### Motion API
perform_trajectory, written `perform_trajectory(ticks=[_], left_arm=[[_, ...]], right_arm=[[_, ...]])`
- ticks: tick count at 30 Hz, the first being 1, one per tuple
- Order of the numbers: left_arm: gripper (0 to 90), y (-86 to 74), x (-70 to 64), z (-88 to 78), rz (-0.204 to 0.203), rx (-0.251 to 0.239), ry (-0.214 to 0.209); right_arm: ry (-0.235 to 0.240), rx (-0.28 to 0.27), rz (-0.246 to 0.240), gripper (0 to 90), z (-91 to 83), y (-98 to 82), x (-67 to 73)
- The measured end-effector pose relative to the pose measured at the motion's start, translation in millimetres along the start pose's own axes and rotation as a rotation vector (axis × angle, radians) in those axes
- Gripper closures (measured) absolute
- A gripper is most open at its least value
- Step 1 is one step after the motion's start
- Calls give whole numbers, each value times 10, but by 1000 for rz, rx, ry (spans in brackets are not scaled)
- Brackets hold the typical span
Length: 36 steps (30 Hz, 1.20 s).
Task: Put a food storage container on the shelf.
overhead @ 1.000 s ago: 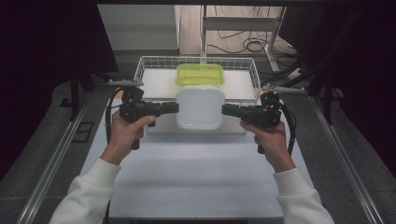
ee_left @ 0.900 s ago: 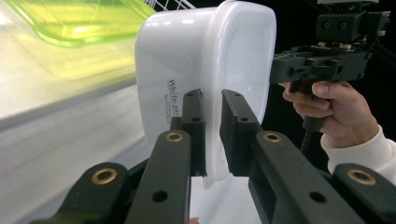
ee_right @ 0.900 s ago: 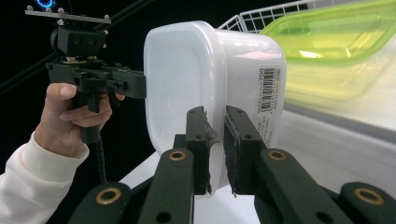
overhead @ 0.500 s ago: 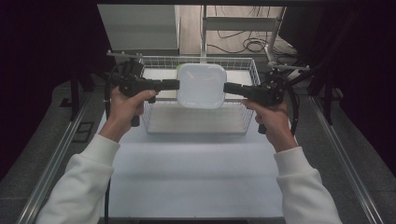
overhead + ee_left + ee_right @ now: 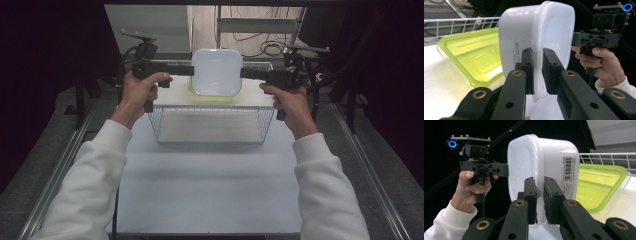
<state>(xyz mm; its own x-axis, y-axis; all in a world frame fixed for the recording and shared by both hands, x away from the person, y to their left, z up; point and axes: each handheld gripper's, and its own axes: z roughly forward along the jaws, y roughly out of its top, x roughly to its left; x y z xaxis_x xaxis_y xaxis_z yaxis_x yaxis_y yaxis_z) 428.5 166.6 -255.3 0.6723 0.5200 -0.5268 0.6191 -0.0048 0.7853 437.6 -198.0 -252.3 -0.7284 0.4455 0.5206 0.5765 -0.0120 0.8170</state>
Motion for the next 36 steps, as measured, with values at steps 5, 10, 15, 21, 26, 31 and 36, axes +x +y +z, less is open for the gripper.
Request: perform_trajectory(ticks=[5,10,15,21,26,31,36], left_arm=[[803,92,150,90,-65,5,4],[802,170,274,143,-100,18,14],[805,224,328,170,-121,22,-1],[806,205,397,190,-155,39,-1],[805,198,427,210,-172,34,1],[801,217,485,237,-232,17,-16],[797,240,613,281,-336,-4,-50]], right_arm=[[-10,24,44,806,101,138,-159],[-24,39,81,805,214,220,-297],[-16,30,126,802,256,250,-415],[-14,34,163,802,296,250,-473],[-22,35,193,801,325,252,-511],[-16,24,232,793,346,269,-572],[-7,-1,325,791,385,282,-670]])
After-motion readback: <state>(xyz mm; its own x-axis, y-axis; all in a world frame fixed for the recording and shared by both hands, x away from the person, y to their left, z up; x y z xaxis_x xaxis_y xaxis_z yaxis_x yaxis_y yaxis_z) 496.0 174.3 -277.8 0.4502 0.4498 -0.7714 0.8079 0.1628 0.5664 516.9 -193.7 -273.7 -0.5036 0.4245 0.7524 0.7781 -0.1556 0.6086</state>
